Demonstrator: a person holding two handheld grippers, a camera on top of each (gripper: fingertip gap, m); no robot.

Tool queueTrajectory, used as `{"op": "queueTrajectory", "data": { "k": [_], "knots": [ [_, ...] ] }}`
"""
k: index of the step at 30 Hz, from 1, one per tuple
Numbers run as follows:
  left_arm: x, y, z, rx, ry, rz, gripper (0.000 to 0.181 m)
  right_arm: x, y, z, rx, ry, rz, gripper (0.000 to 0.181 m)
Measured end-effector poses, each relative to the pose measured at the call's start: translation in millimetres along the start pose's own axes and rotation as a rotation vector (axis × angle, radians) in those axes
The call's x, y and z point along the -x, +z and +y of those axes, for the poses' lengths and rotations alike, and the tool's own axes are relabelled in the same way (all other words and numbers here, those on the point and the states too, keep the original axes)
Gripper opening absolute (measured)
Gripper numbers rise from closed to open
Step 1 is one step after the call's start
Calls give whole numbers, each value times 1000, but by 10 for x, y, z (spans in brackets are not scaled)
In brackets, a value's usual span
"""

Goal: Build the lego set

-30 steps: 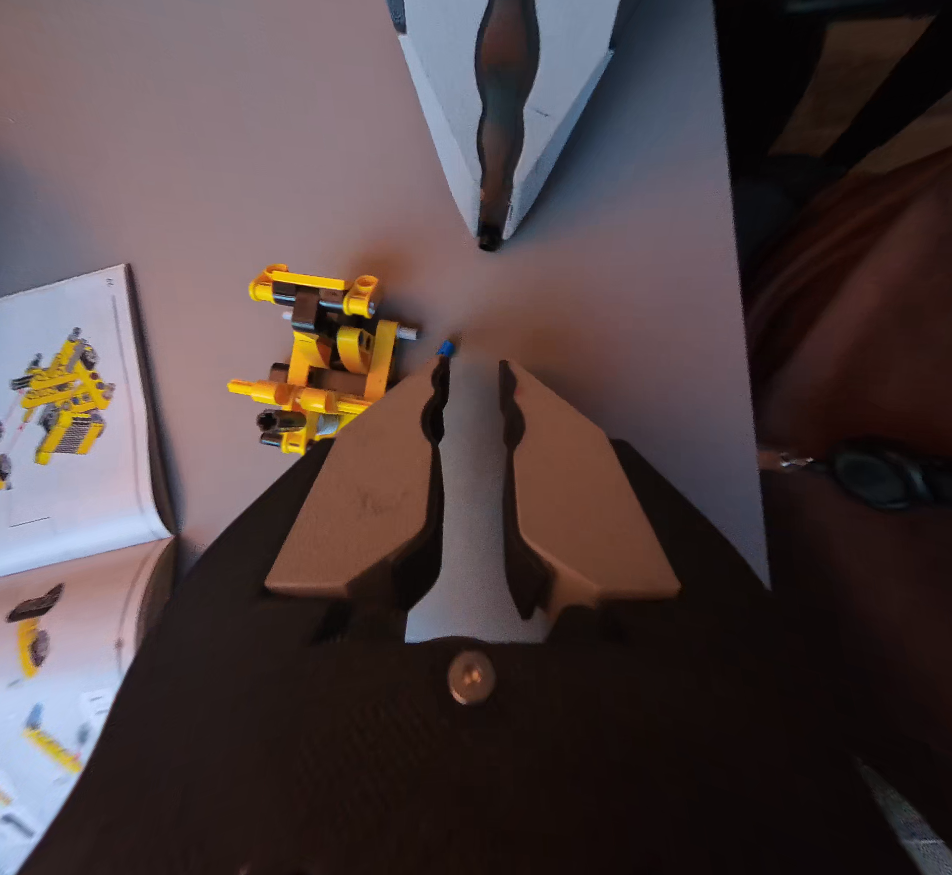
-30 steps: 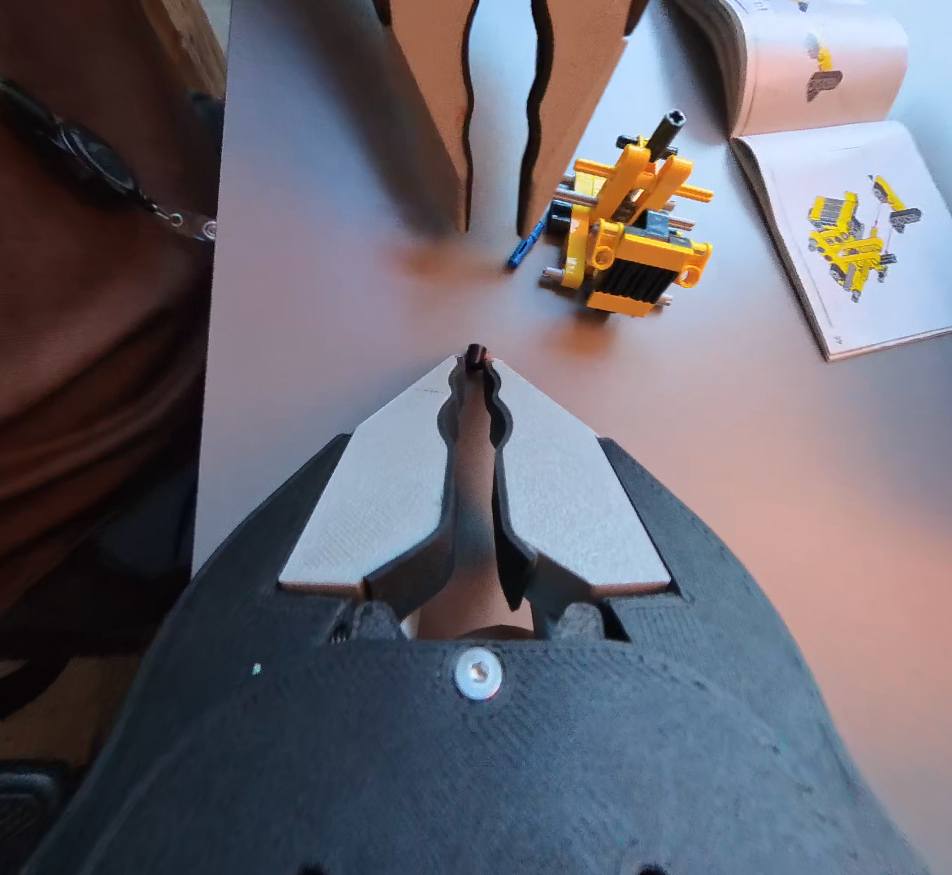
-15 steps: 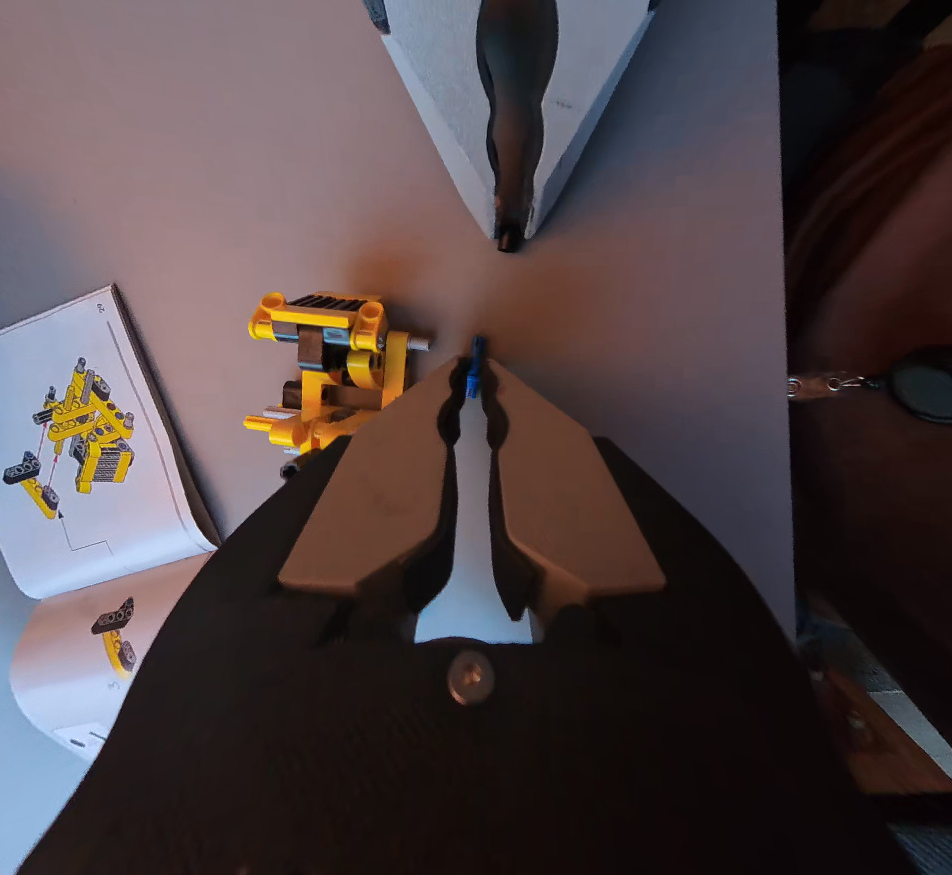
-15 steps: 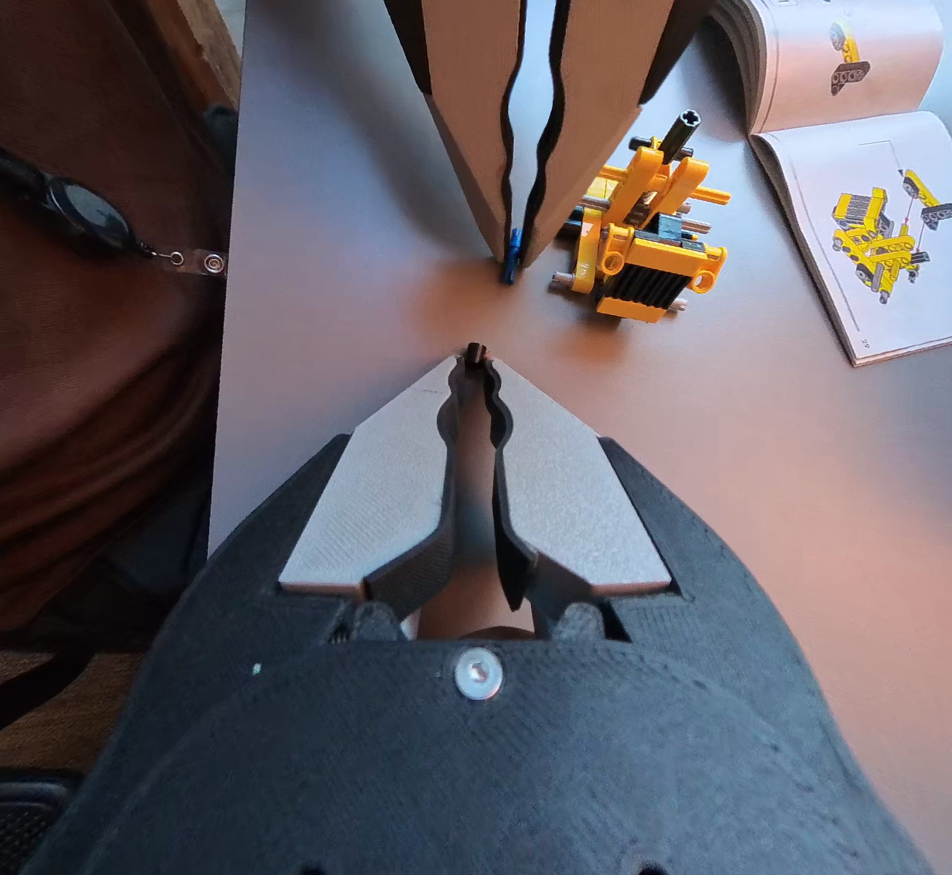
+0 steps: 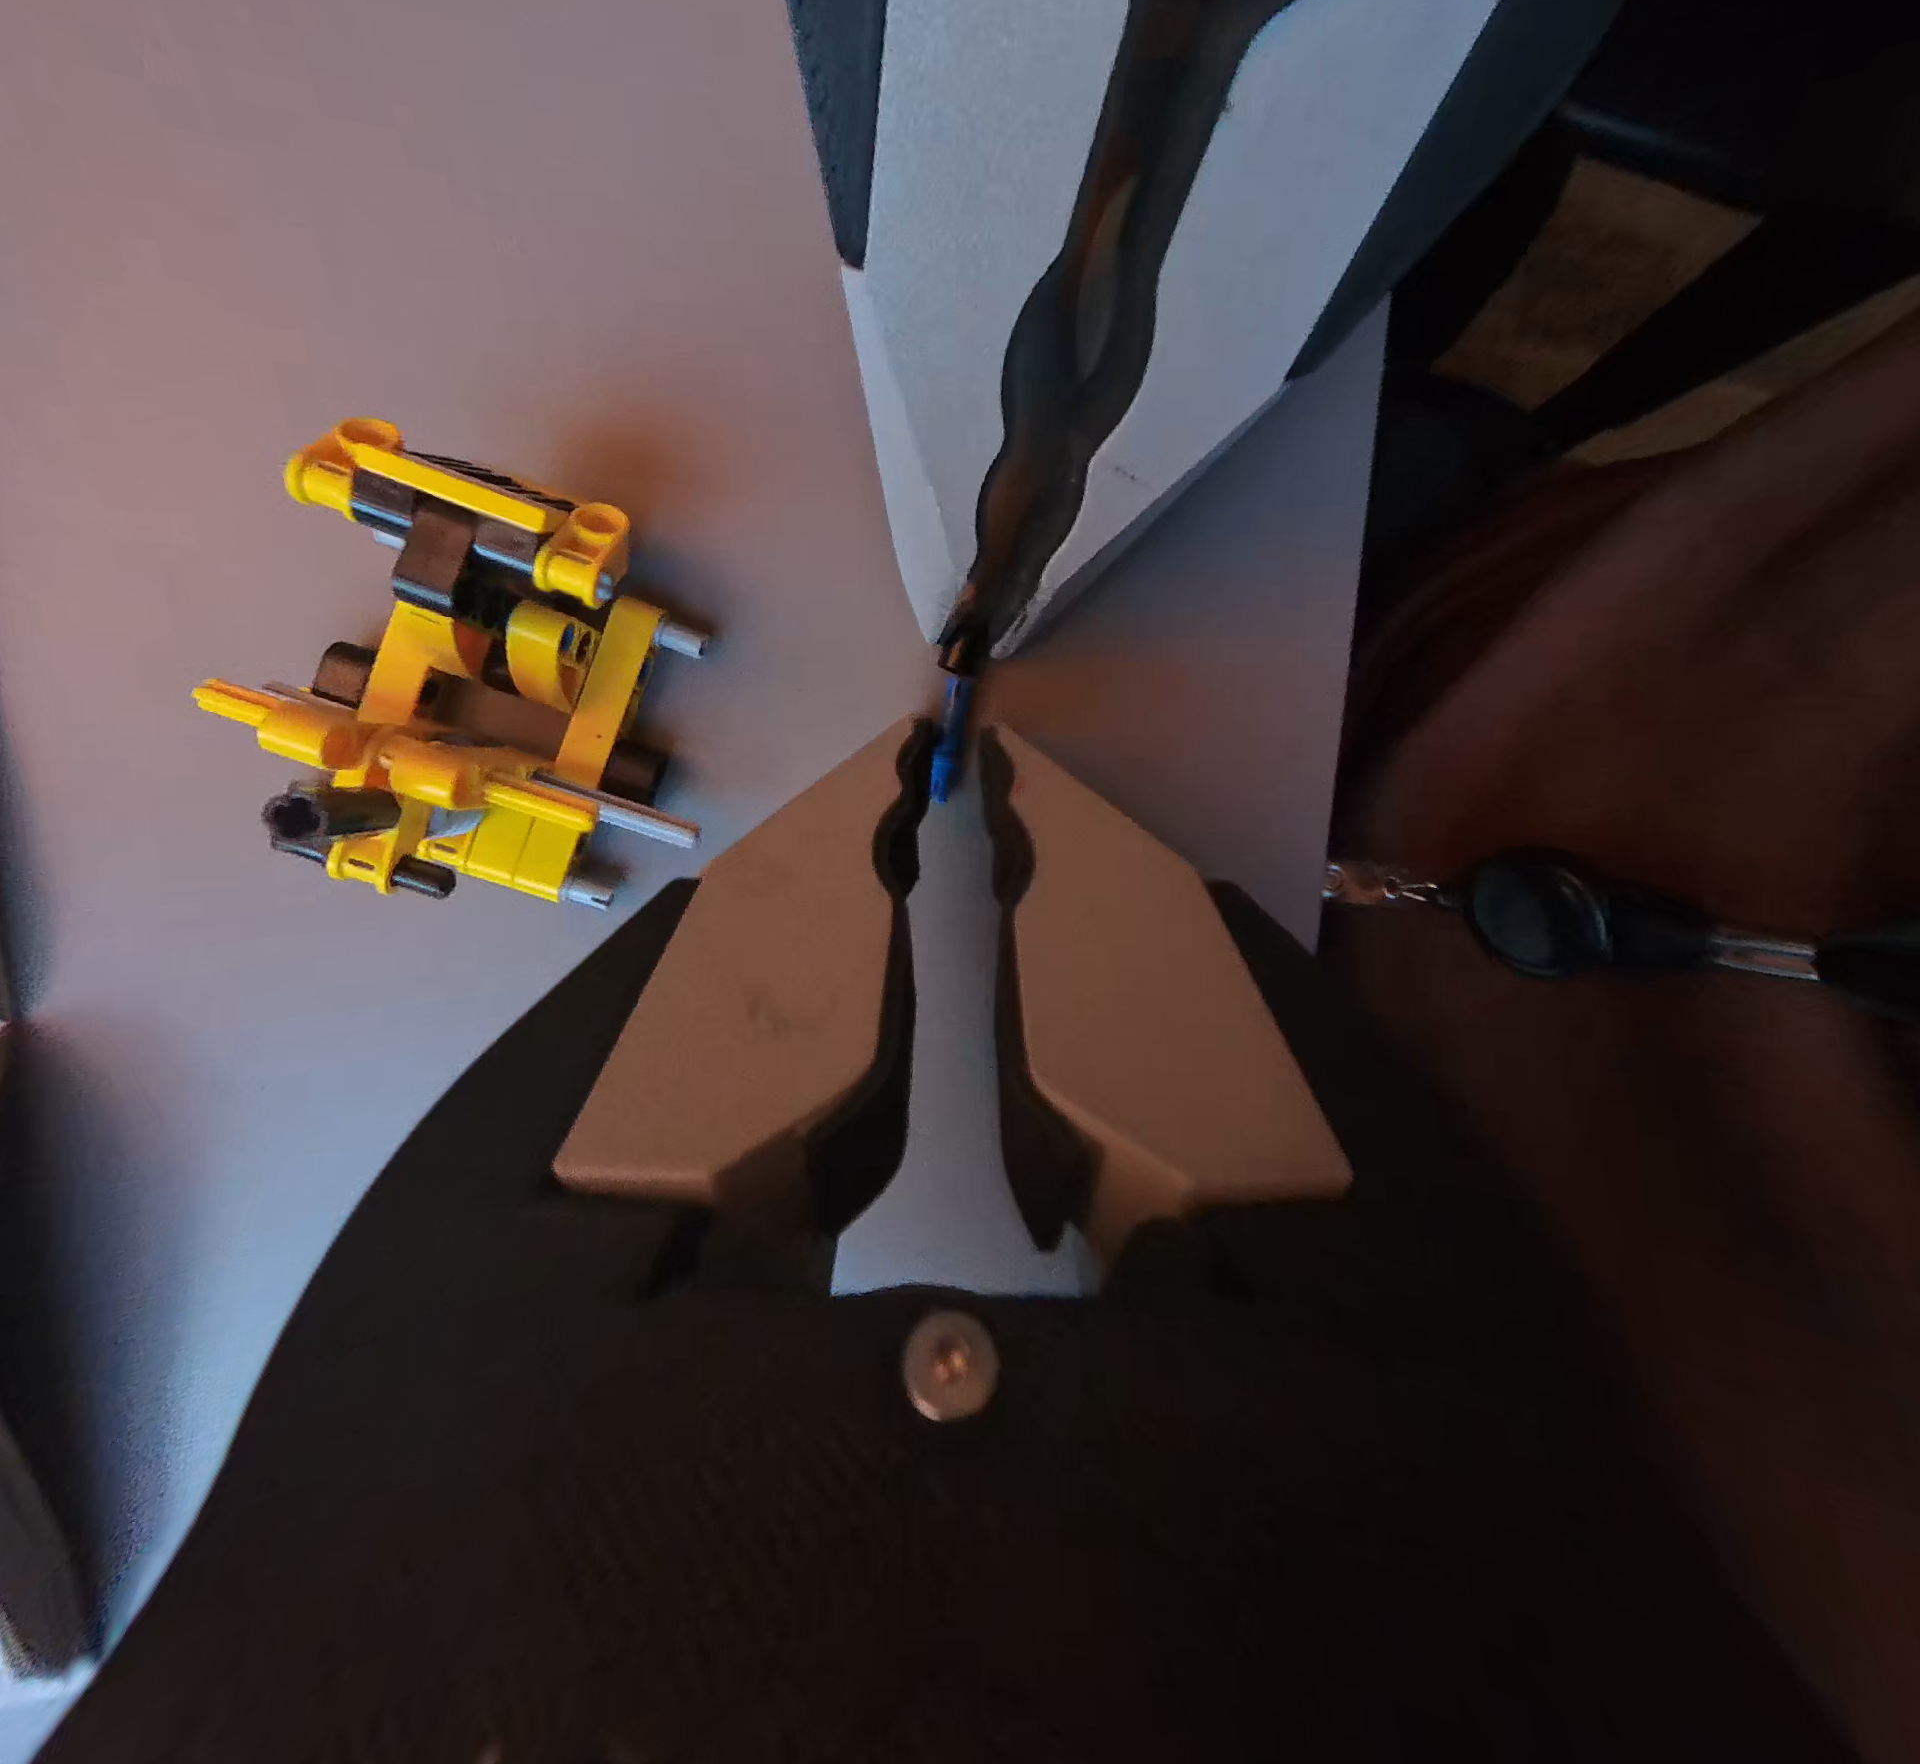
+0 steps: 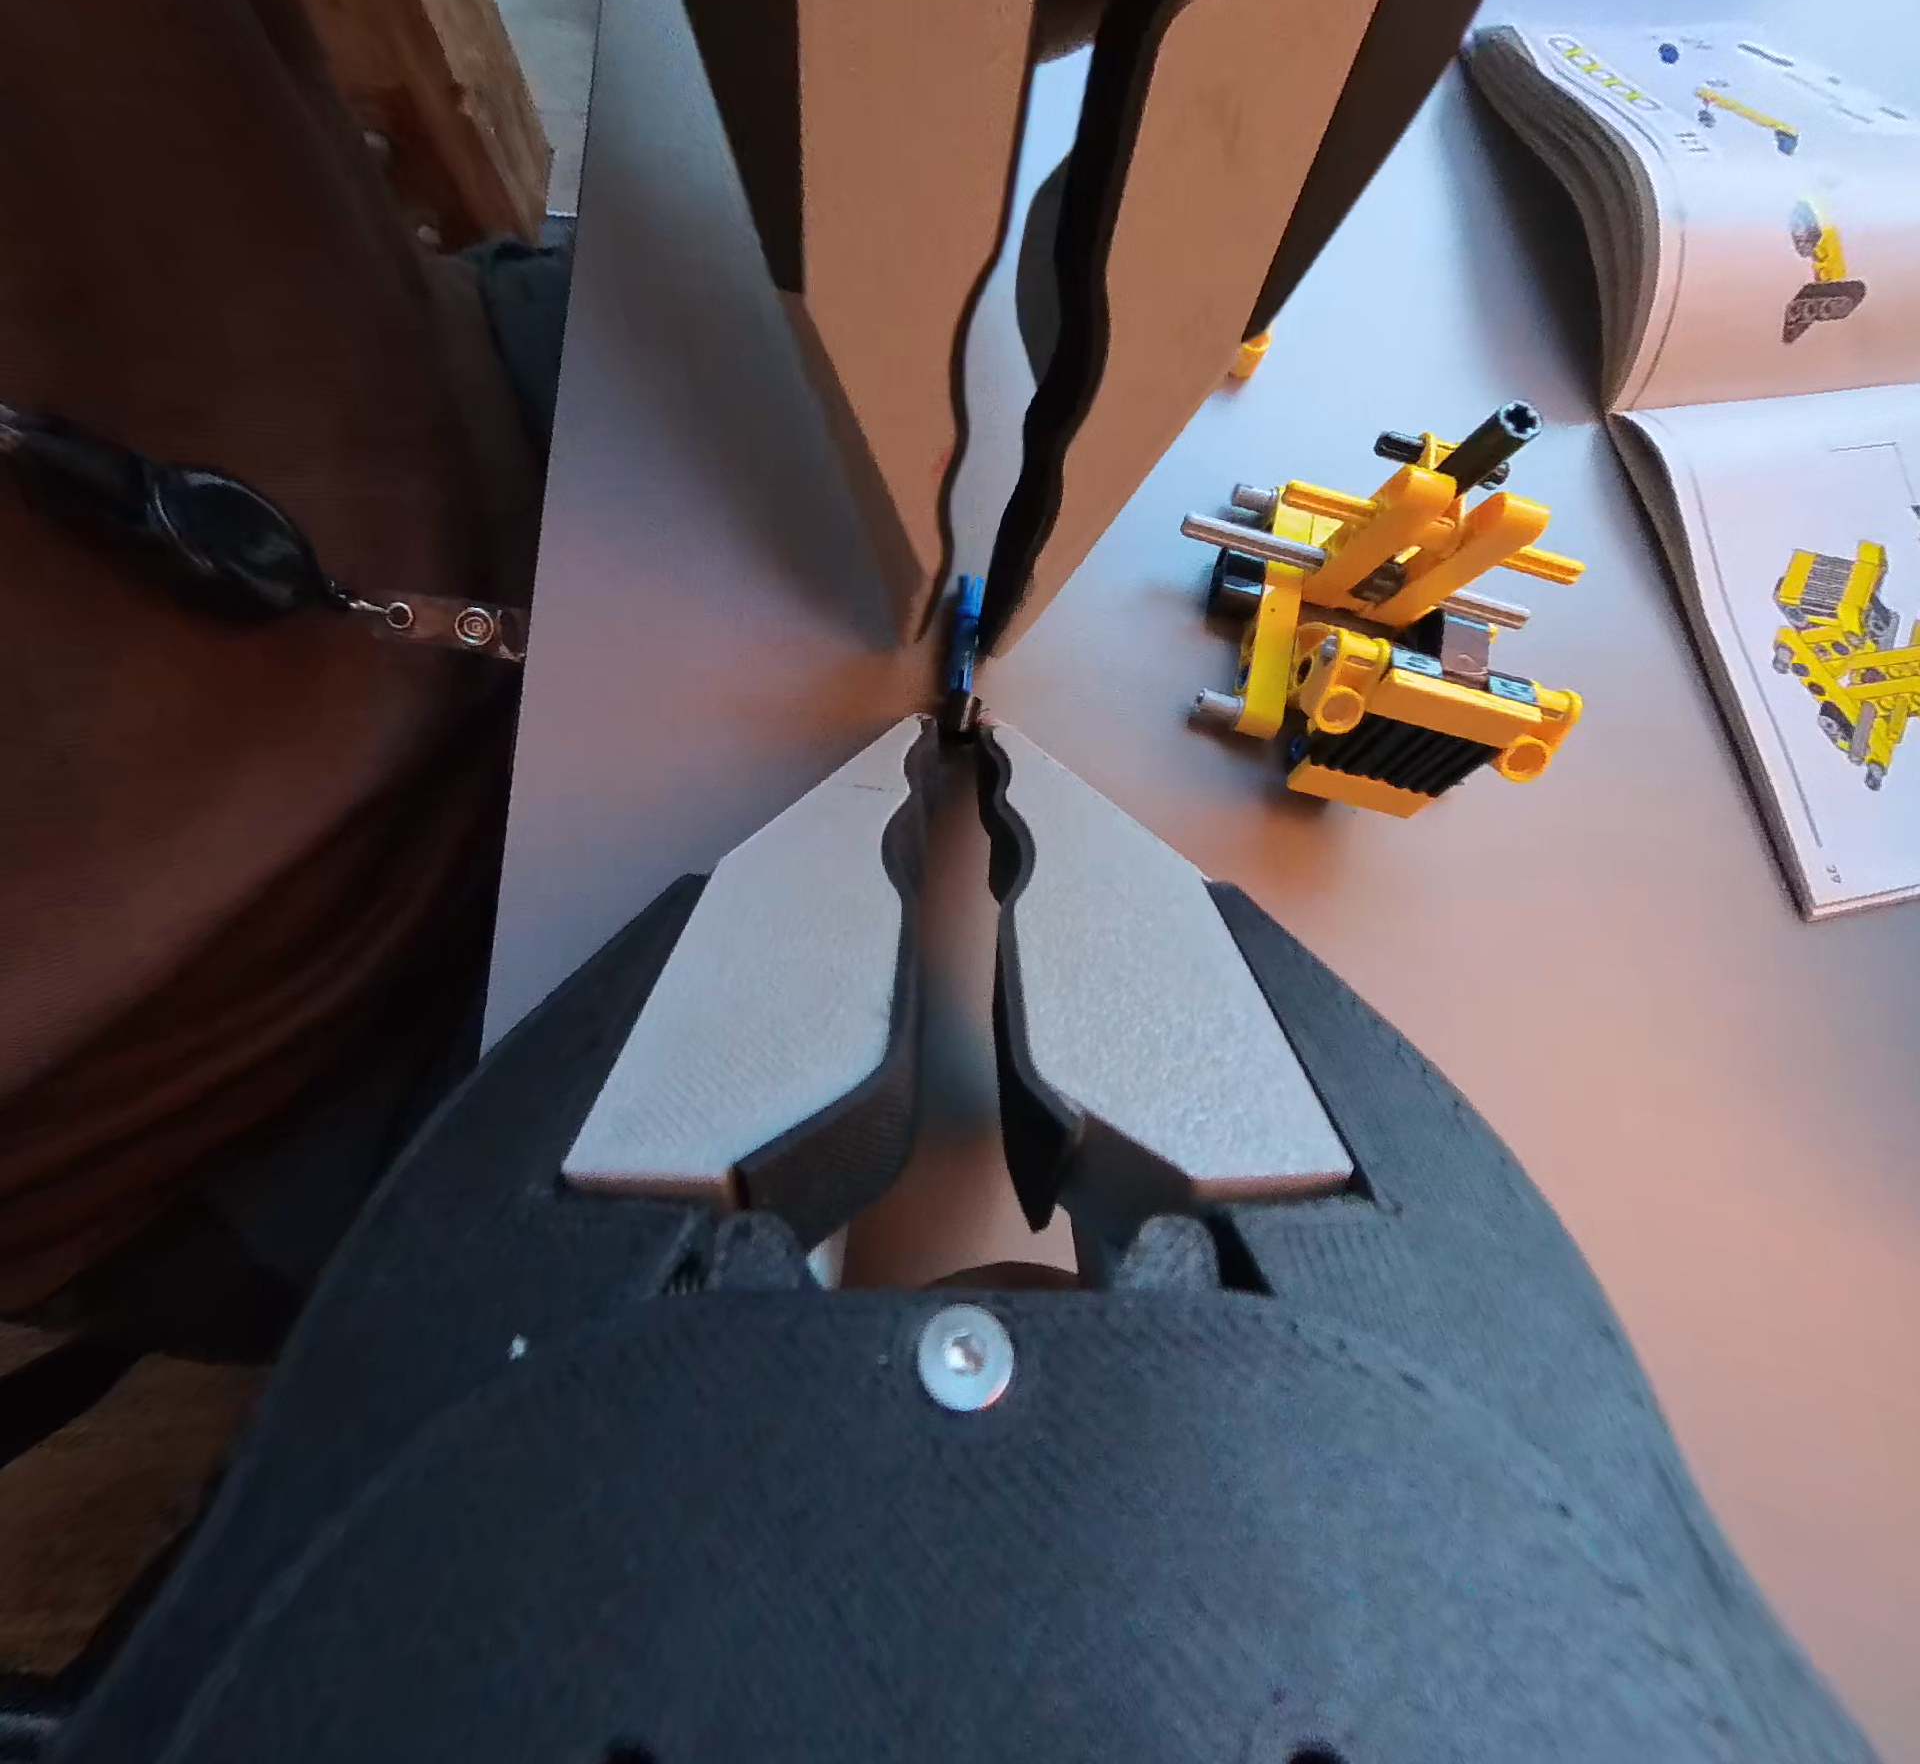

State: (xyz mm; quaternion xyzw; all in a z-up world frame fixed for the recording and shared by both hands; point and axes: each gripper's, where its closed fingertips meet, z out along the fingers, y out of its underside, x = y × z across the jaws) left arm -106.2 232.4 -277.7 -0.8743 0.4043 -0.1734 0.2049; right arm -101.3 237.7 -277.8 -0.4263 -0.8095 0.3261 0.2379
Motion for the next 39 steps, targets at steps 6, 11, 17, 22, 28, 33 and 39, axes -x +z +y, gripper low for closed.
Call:
{"op": "queueTrajectory", "data": {
  "k": [6,11,17,22,28,33,39],
  "knots": [
    [-32,7,-1,-9,48,-10,11,2,6,-3,0,3,-11,4],
    [-37,16,-7,-79,23,61,1,28,7,-6,0,5,-27,4],
    [-30,16,-13,-146,3,76,1,31,7,-5,-1,20,-46,4],
    [-27,15,-15,-163,-8,81,1,30,6,-5,8,38,-68,4],
    [-7,13,-18,-188,-7,90,1,28,9,-10,33,51,-76,4],
    [-8,11,-24,-223,-41,129,1,31,11,-12,49,84,-72,4],
    [-11,15,-34,-256,-74,180,1,32,16,-26,10,112,-106,4]
  ]
}}
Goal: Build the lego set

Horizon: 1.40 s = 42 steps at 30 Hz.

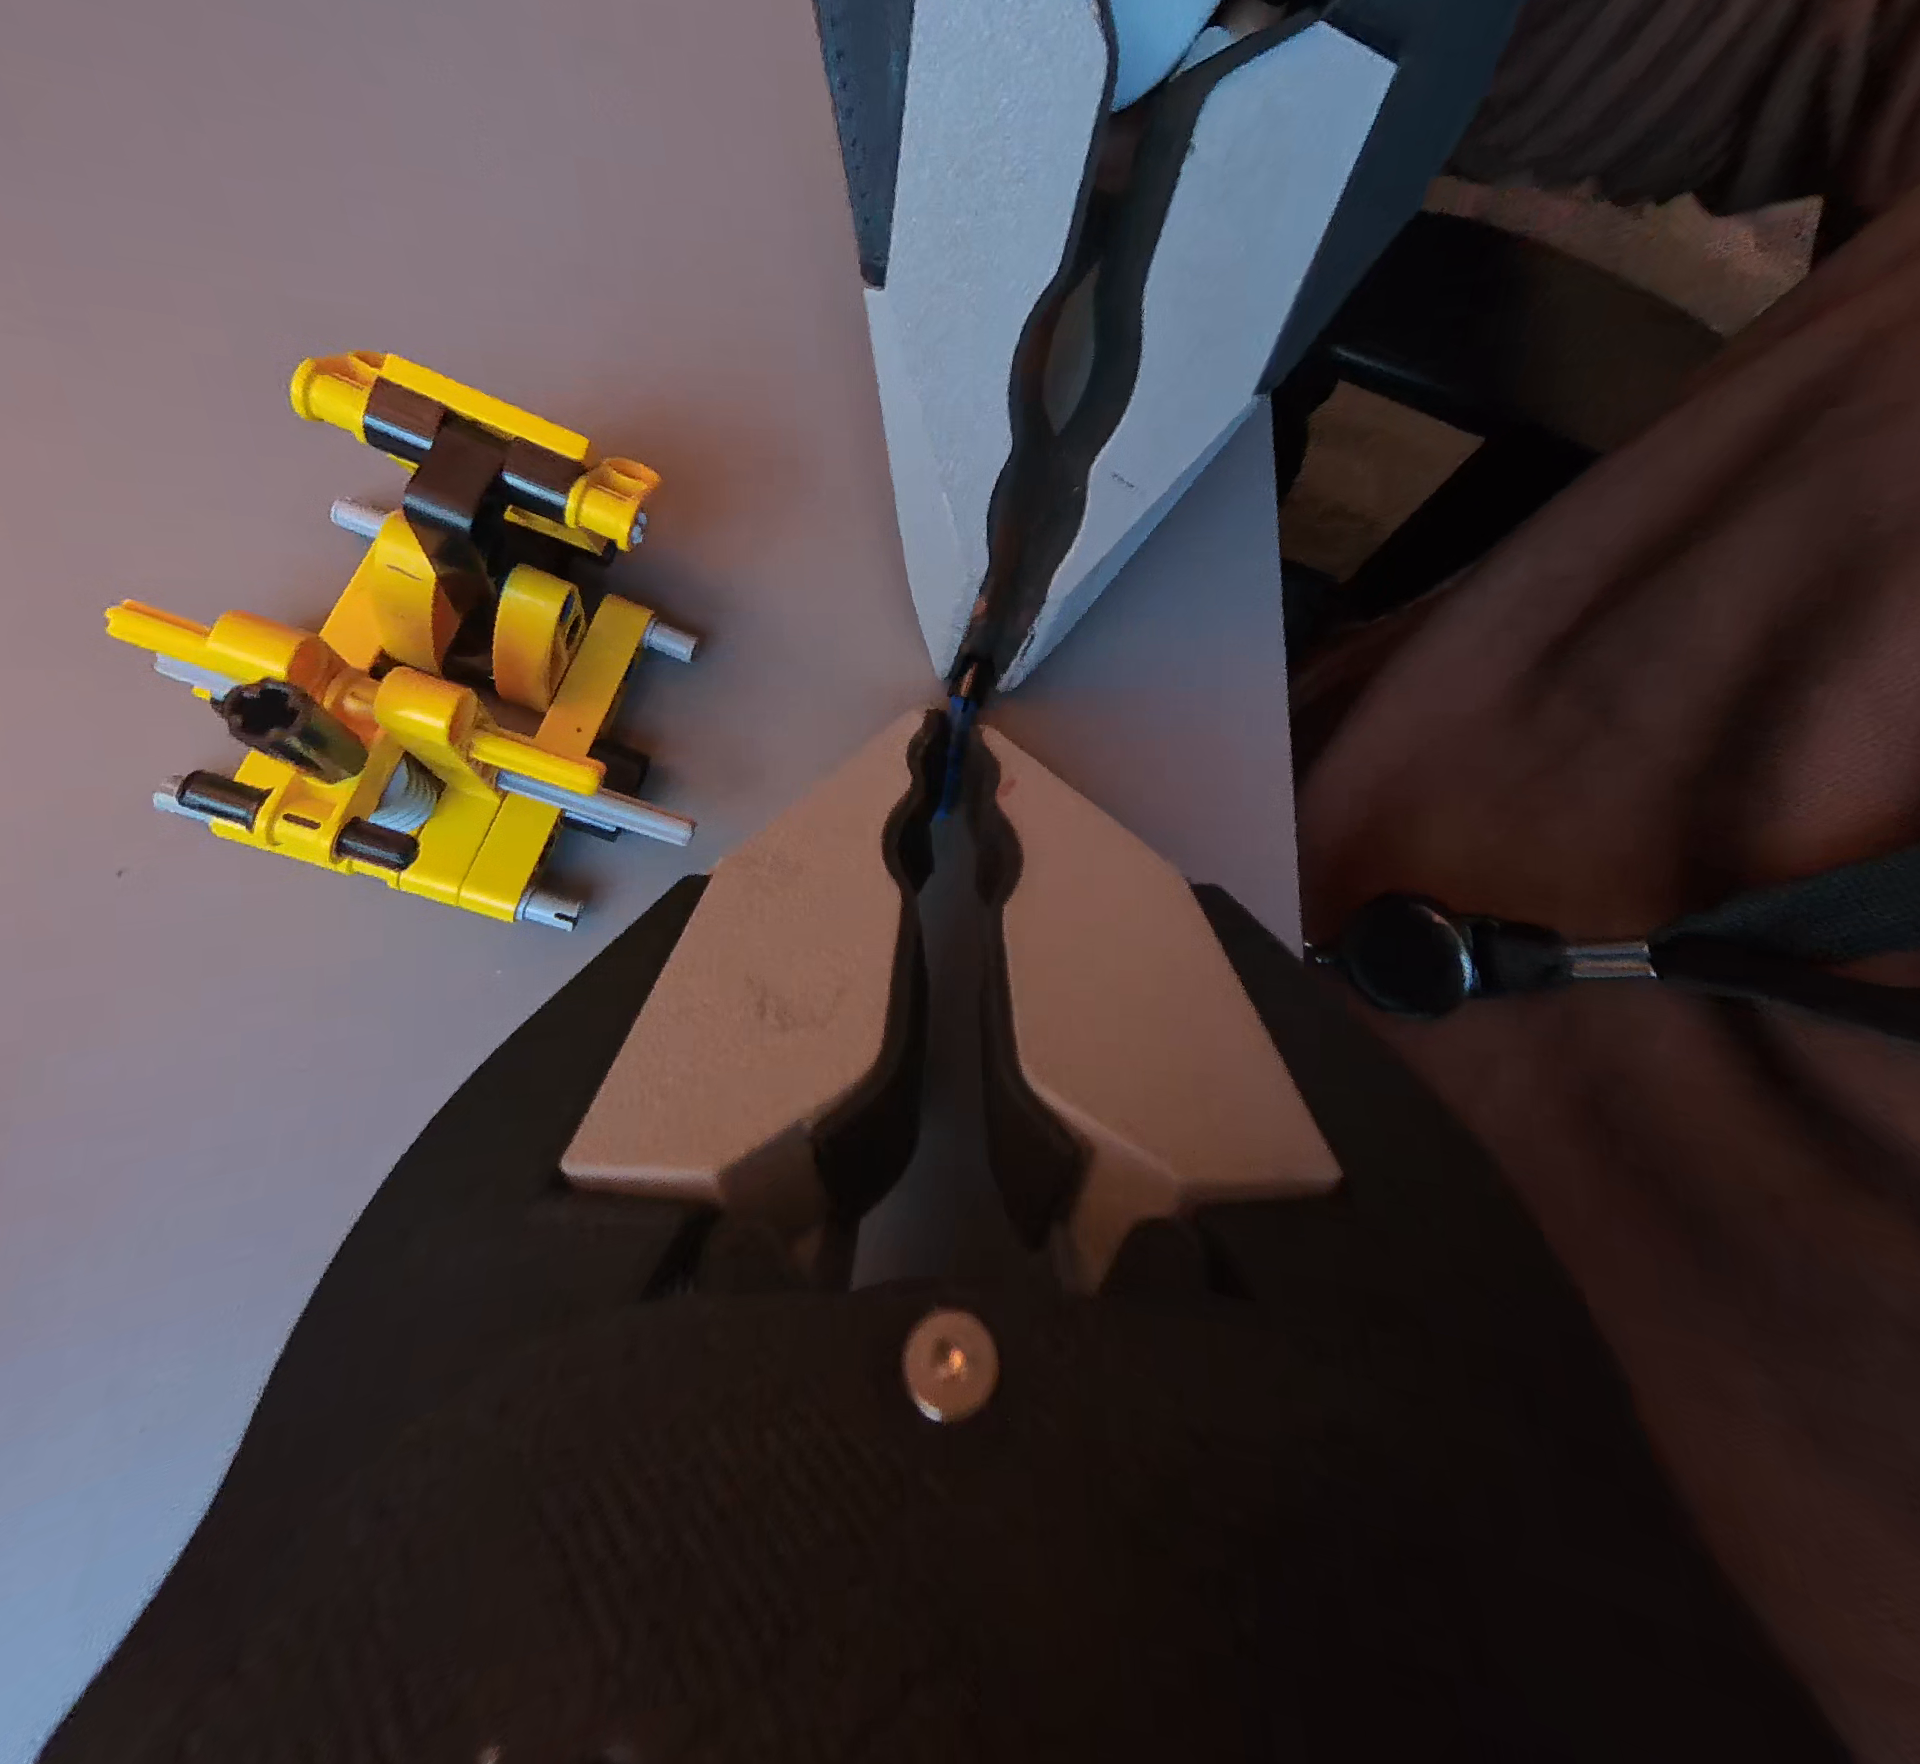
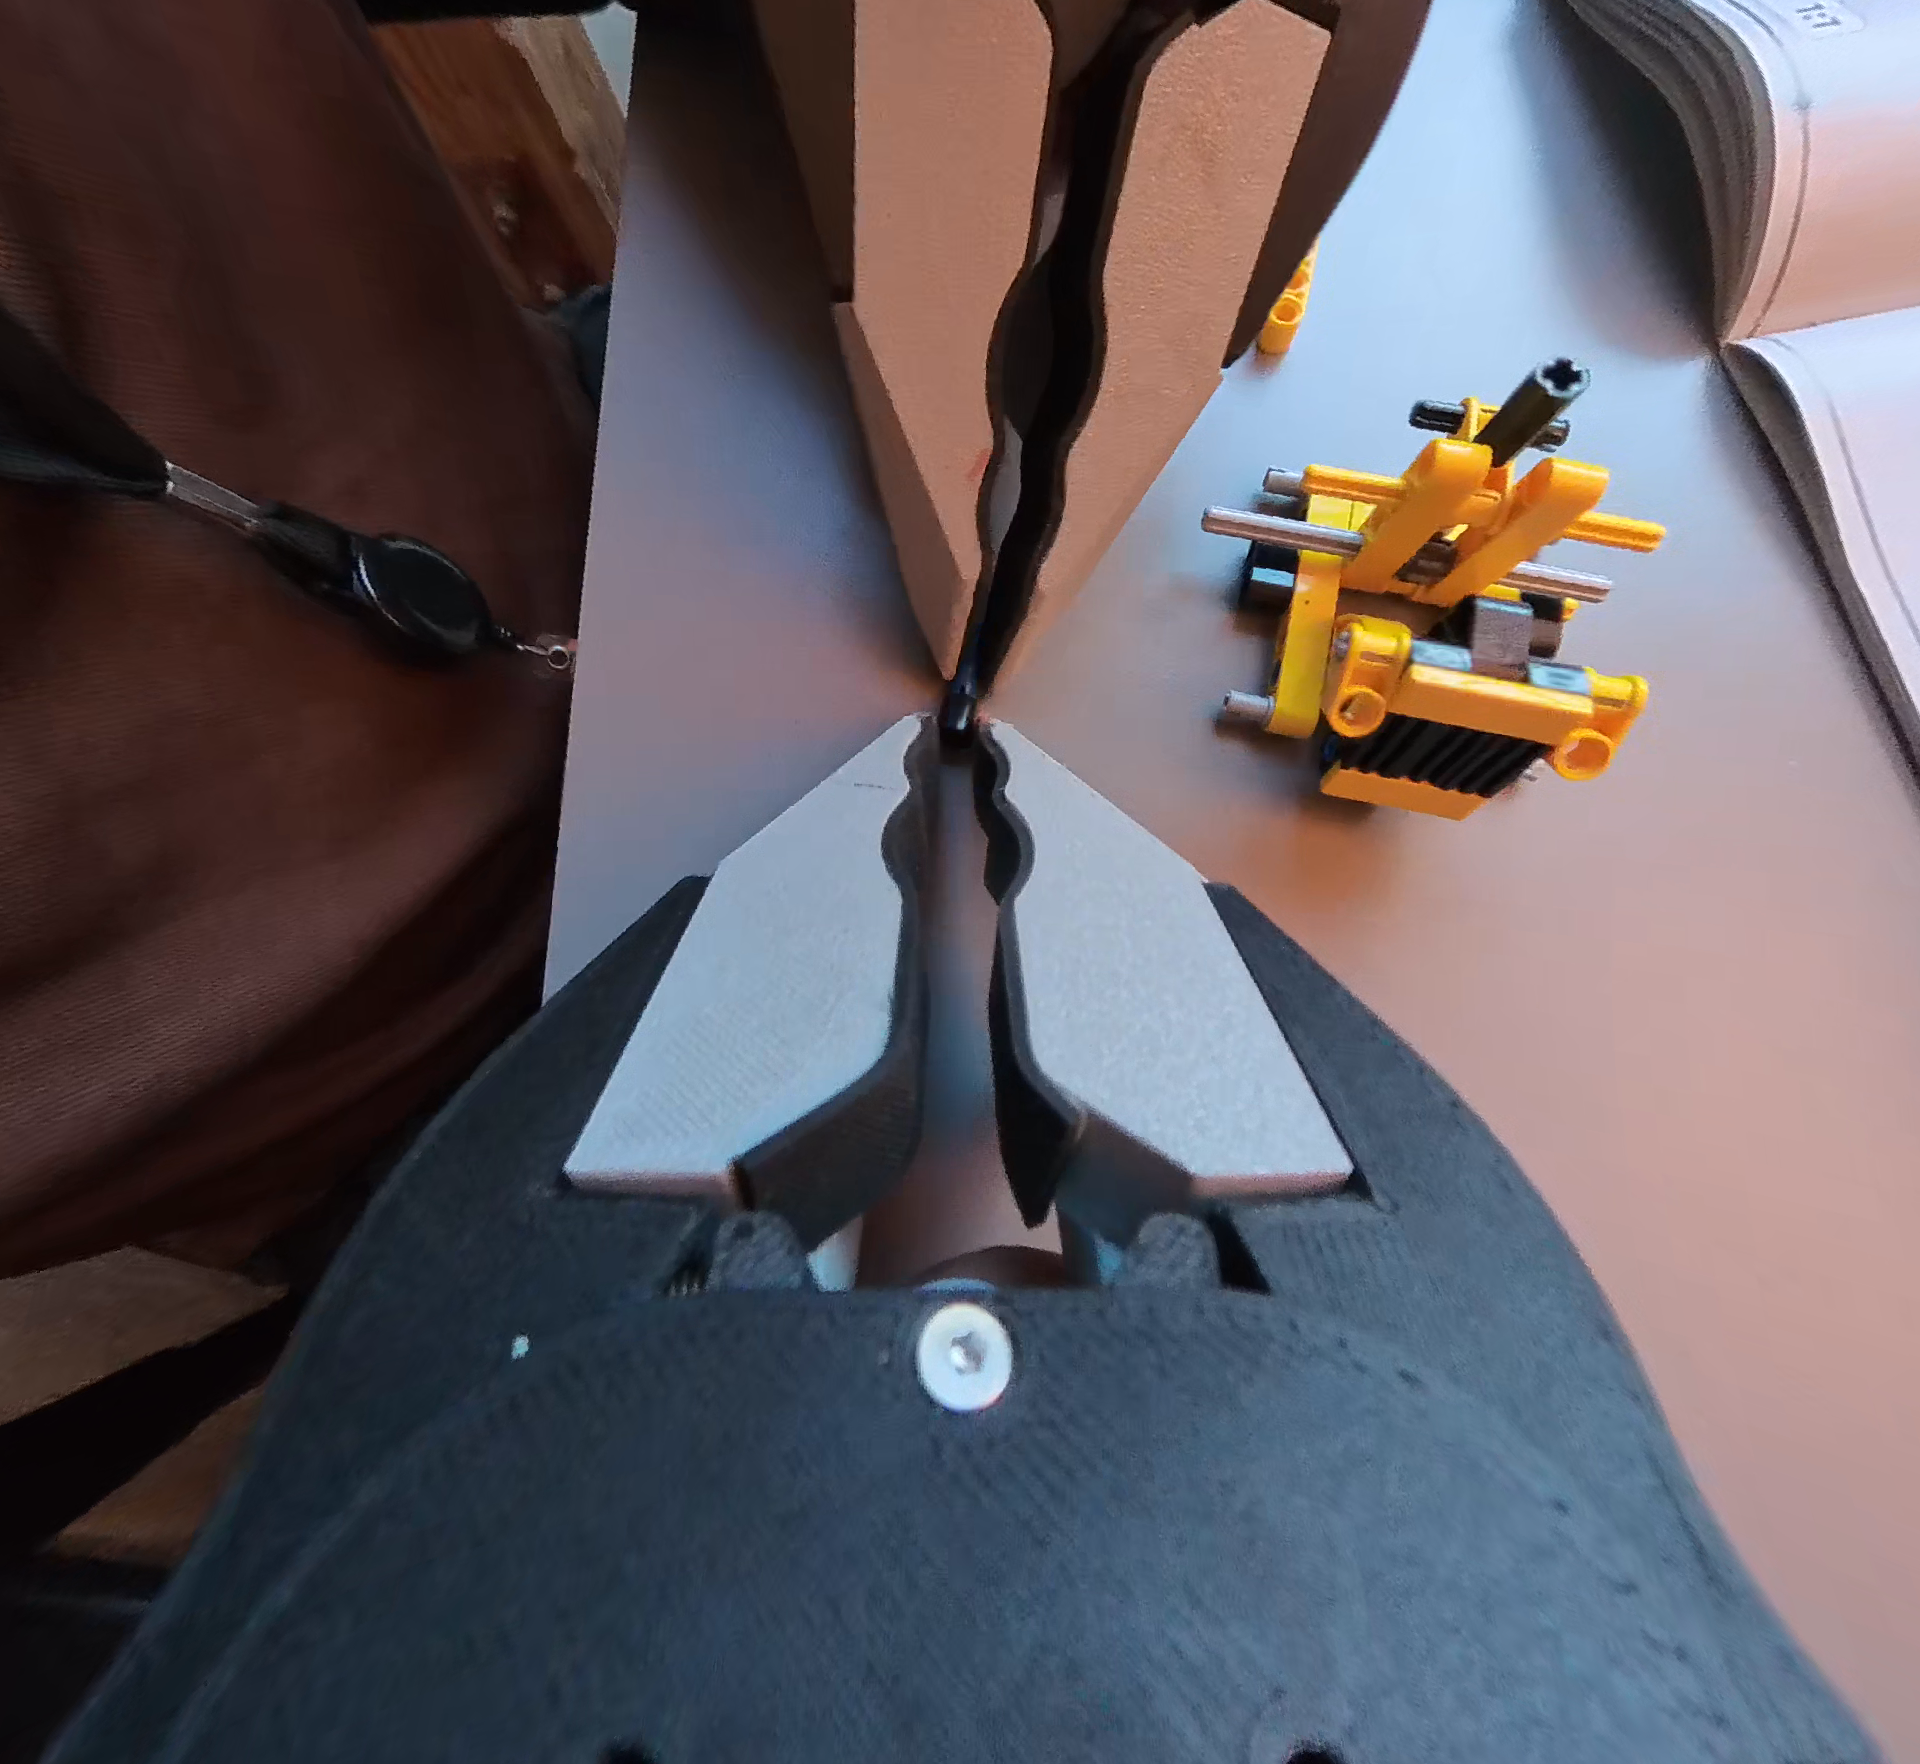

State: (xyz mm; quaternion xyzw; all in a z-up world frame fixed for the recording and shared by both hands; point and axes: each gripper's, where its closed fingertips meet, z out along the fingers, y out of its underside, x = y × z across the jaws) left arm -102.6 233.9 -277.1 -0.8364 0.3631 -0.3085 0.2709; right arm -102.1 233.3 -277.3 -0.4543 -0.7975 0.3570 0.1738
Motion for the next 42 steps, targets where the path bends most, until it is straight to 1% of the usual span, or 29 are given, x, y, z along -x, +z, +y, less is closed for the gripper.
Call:
{"op": "queueTrajectory", "data": {
  "k": [3,9,10,13,16,19,24,28,31,32,37,40,42],
  "knots": [
    [-3,3,3,2,4,2,1,-1,1,-1,10,31,-5,4],
    [-1,3,2,-4,2,-8,0,-12,12,0,104,-2,49,4],
    [9,-5,4,-8,-4,-13,0,-21,24,-11,92,-5,63,4],
    [34,-58,41,-19,-21,-24,0,-46,66,-54,-13,20,106,4],
    [76,-77,19,-37,-5,-69,0,-79,81,-74,-8,-71,193,4],
    [78,-84,5,-46,-24,-48,0,-84,81,-77,-9,-59,184,4],
    [61,-81,-9,-56,2,-57,0,-82,72,-70,-12,-47,176,4],
    [-9,-133,-30,-85,38,-29,0,-89,68,-68,-13,-42,178,4],
    [55,-164,39,-58,48,-72,1,-88,64,-66,-14,-34,171,4],
    [53,-174,45,-58,46,-69,3,-88,65,-66,-14,-32,170,4],
    [103,-217,14,-79,56,-84,8,-87,65,-65,-15,-25,164,4],
    [187,-171,56,-2,137,-143,12,-86,66,-66,-15,-20,160,4],
    [184,-154,61,38,207,-158,10,-86,63,-63,-15,-18,160,4]
  ]
}}
